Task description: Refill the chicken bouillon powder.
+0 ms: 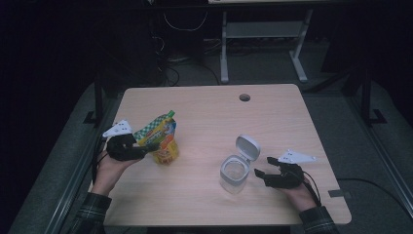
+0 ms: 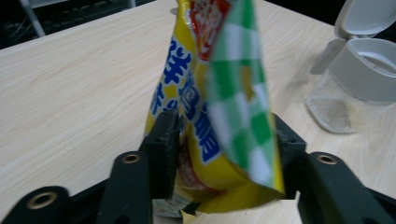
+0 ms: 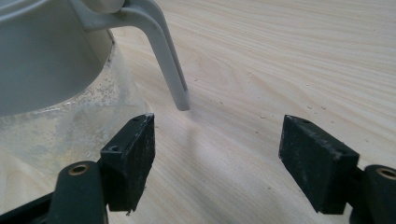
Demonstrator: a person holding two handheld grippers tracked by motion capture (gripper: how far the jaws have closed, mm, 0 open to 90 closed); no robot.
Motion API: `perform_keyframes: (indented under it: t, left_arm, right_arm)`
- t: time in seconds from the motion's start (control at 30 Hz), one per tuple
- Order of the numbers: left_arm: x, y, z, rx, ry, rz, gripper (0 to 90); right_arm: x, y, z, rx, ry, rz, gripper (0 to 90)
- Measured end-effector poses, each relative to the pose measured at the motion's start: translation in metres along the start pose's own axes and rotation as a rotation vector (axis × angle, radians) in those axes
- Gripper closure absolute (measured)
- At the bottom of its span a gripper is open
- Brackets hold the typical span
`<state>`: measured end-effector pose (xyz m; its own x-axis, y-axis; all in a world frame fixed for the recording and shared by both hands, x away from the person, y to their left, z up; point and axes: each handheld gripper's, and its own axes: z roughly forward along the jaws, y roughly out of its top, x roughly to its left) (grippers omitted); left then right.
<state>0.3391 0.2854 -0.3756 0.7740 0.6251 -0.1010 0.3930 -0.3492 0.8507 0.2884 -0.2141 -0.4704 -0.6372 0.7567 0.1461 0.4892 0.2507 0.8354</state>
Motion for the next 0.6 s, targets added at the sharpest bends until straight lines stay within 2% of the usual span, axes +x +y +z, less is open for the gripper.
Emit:
perform_keyframes:
  t: [0.43, 0.57, 0.6]
  left_arm:
    - [0.006, 0.004, 0.002, -0.007, 0.019, 0.007, 75.9]
    - [0.01, 0.005, 0.003, -0.014, 0.021, -0.013, 80.4]
    - [0.011, 0.004, 0.003, -0.02, 0.034, -0.013, 82.0]
  right_arm:
    - [0.0, 0.0, 0.001, 0.008, -0.003, 0.003, 26.7]
    - [0.0, 0.0, 0.001, 0.008, -0.002, 0.002, 26.7]
    - [0.0, 0.0, 0.001, 0.008, -0.002, 0.002, 26.7]
